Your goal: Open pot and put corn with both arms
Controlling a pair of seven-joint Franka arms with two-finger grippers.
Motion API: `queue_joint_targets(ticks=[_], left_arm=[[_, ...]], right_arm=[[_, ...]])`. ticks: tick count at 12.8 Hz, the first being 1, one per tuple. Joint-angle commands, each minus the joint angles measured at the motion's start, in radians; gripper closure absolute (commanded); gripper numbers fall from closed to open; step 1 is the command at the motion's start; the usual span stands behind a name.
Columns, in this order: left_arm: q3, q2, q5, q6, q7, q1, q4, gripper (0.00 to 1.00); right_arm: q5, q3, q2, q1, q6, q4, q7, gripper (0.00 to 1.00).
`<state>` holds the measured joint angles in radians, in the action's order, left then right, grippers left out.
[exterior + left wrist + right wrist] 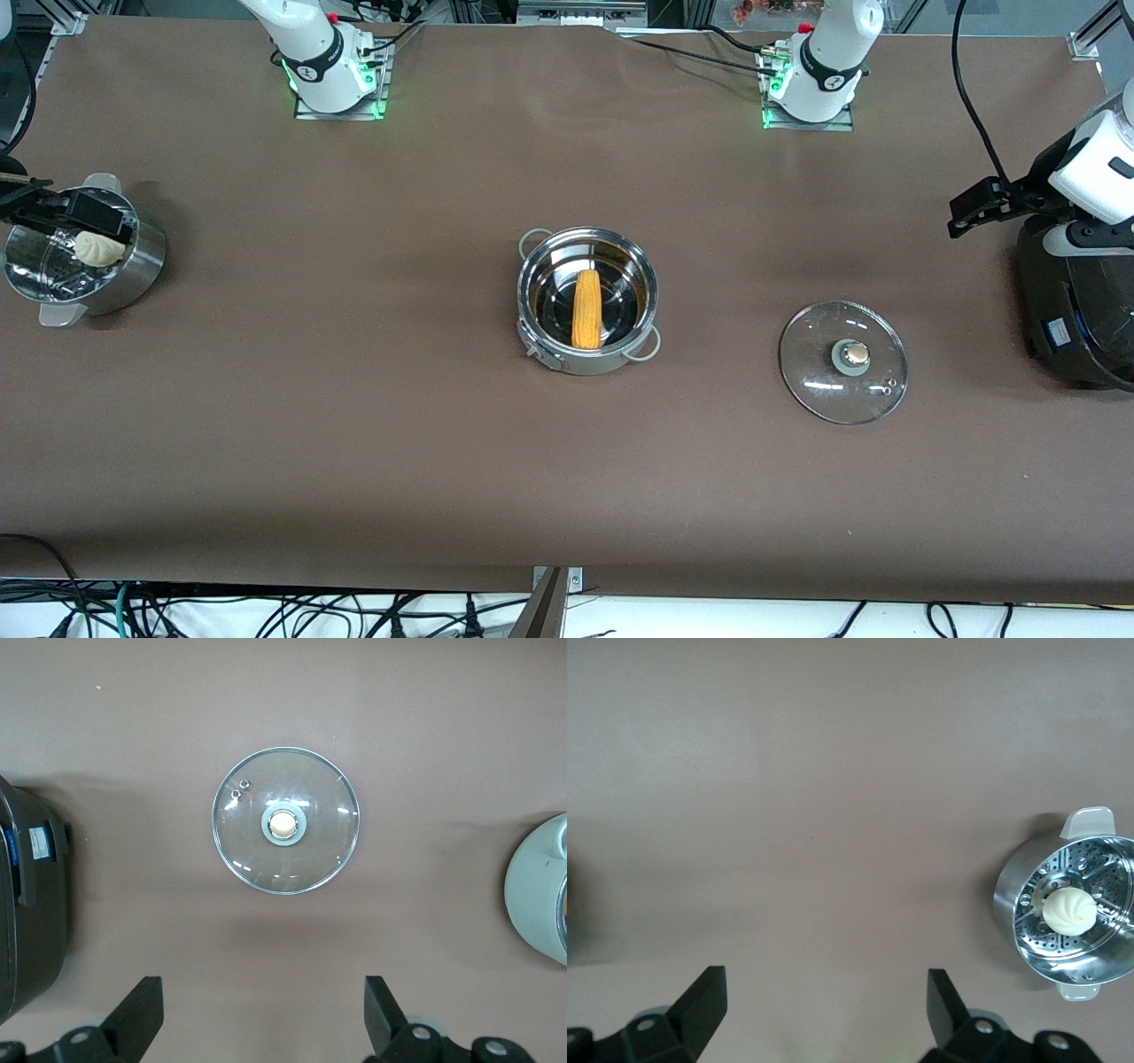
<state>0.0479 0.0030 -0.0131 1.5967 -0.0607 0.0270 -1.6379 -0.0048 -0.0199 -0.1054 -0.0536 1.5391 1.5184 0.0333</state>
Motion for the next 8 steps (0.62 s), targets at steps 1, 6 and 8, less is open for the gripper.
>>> queue_joint_targets(ticks=[1, 6, 8], left_arm=[[0.001, -0.001, 0.010, -0.017, 0.001, 0.005, 0.013, 0.00], [0.001, -0.001, 0.010, -0.017, 0.001, 0.005, 0.013, 0.00], [0.001, -0.001, 0.010, -0.017, 0.001, 0.005, 0.013, 0.00]], right_arm=[[-0.006, 0.021, 0.015, -0.015, 0.007, 0.025, -0.013, 0.00], [-0.007, 0.021, 0.004, -0.012, 0.004, 0.017, -0.092, 0.00], [-0.007, 0.018, -0.011, -0.012, 0.004, 0.013, -0.093, 0.00]])
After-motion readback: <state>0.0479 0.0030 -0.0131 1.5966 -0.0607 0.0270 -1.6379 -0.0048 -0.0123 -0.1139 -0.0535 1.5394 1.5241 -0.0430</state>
